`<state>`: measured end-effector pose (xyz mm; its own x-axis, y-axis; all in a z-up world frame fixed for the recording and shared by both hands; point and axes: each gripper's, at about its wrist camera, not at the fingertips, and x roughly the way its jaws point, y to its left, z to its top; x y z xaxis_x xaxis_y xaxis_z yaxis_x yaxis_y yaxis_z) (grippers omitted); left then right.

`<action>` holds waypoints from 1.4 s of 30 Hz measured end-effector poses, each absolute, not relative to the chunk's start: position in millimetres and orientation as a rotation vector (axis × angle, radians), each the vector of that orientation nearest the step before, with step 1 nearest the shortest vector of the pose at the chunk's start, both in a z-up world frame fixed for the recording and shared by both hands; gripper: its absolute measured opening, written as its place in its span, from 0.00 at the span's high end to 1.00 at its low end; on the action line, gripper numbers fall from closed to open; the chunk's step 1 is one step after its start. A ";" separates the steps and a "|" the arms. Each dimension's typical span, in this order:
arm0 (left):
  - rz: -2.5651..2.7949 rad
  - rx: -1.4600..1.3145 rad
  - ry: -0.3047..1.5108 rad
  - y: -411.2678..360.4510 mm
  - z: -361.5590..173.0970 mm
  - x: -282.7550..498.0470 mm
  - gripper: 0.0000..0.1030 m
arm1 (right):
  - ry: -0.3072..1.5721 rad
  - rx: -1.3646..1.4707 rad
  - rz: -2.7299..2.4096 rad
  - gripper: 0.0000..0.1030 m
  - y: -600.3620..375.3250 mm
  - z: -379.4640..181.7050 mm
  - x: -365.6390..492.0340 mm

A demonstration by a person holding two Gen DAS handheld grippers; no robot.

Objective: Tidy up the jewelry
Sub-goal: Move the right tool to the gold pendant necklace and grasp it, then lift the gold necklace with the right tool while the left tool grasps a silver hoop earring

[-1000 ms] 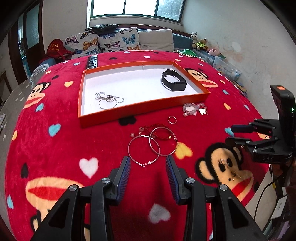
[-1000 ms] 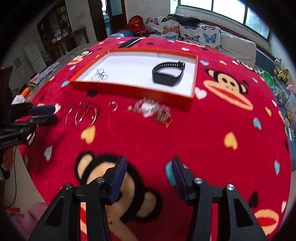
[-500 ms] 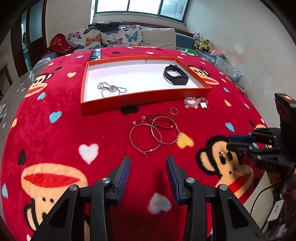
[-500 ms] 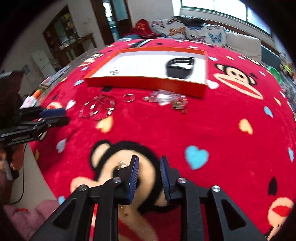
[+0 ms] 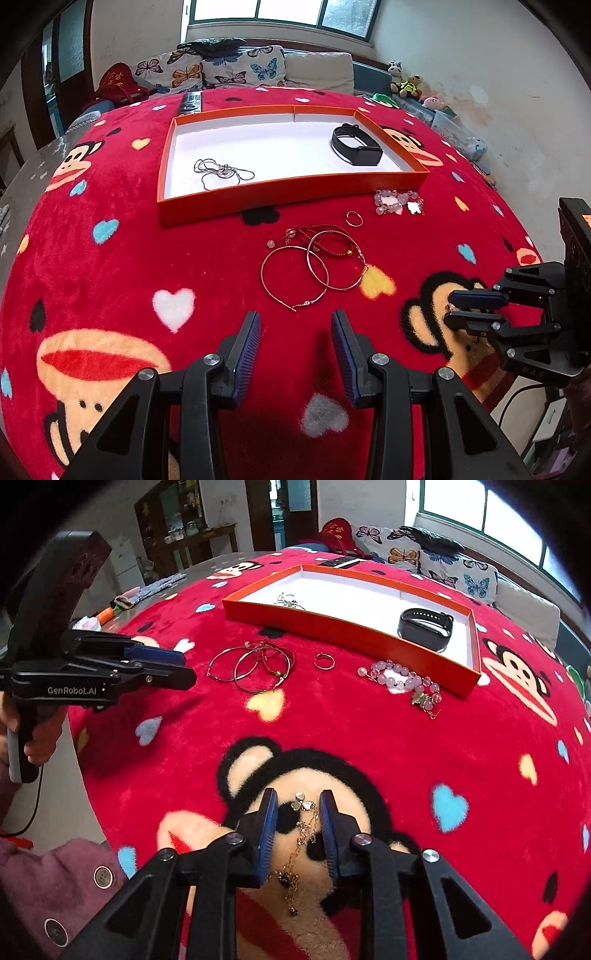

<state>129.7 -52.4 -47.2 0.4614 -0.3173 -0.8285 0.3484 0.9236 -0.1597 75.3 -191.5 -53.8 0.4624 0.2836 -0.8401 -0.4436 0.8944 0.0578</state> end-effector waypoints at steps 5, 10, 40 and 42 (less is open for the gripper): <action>-0.411 0.033 1.013 -53.4 -48.3 132.2 0.59 | 0.994 -0.199 0.458 0.86 -189.1 -53.9 75.4; -0.428 0.021 1.003 -55.6 -47.1 136.1 0.59 | 0.983 -0.180 0.455 0.87 -191.1 -51.8 73.2; -0.632 0.317 0.945 -119.2 -53.3 171.0 0.35 | 0.965 -0.004 0.498 0.87 -215.8 -54.6 78.7; -0.659 0.366 0.950 -118.8 -56.2 171.2 0.35 | 0.966 -0.001 0.496 0.87 -216.8 -54.9 78.9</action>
<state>171.2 -118.8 -56.2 0.4098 -0.3551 -0.8402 0.6623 0.7492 0.0064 78.9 -216.8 -54.9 0.4666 0.4035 -0.7871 -0.4041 0.8888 0.2161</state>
